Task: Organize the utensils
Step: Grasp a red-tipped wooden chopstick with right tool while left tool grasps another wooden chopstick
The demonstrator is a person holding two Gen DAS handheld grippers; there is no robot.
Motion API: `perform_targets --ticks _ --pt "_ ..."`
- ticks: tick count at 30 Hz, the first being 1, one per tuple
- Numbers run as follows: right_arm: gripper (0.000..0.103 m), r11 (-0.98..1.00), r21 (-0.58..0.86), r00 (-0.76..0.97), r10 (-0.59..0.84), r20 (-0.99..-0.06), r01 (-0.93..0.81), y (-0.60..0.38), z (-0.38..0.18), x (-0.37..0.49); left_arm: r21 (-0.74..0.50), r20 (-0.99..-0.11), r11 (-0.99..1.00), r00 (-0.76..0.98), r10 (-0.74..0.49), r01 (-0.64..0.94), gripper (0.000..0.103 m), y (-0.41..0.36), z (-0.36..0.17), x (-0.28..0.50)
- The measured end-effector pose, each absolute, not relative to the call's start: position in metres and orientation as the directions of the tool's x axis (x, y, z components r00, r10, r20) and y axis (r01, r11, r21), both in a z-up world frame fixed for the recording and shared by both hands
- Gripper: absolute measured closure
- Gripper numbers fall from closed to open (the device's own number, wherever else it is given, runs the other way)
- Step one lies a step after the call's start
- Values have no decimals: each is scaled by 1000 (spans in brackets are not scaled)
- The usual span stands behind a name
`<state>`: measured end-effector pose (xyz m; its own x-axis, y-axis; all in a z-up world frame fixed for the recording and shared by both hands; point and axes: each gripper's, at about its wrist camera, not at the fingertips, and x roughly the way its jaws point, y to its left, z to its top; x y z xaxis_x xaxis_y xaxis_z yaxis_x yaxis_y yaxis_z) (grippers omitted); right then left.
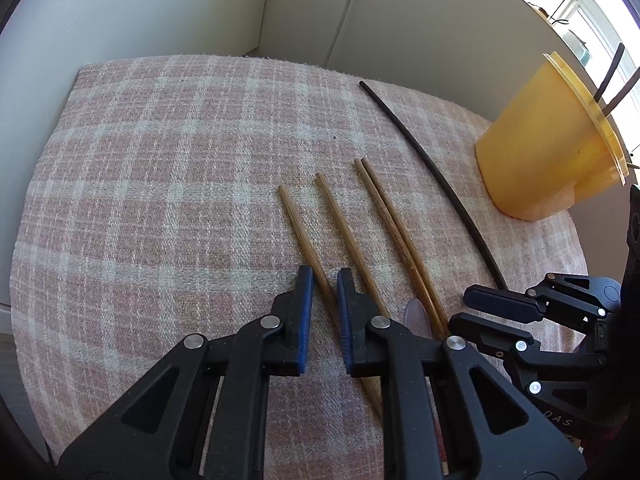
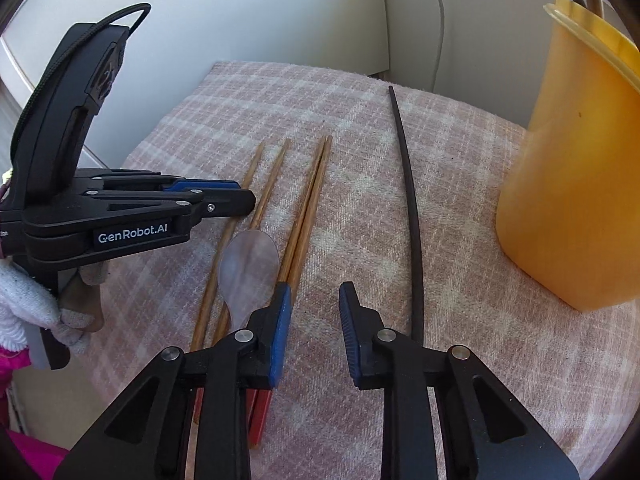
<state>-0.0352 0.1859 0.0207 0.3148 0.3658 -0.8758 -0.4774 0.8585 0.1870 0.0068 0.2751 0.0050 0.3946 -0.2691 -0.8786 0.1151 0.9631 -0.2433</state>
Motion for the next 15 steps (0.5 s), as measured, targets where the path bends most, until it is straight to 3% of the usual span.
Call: perform_targets --ticks 15 --pt "88 862 158 274 319 -908 -481 207 18 -15 -248 -877 960 392 -280 131 92 305 8 -21"
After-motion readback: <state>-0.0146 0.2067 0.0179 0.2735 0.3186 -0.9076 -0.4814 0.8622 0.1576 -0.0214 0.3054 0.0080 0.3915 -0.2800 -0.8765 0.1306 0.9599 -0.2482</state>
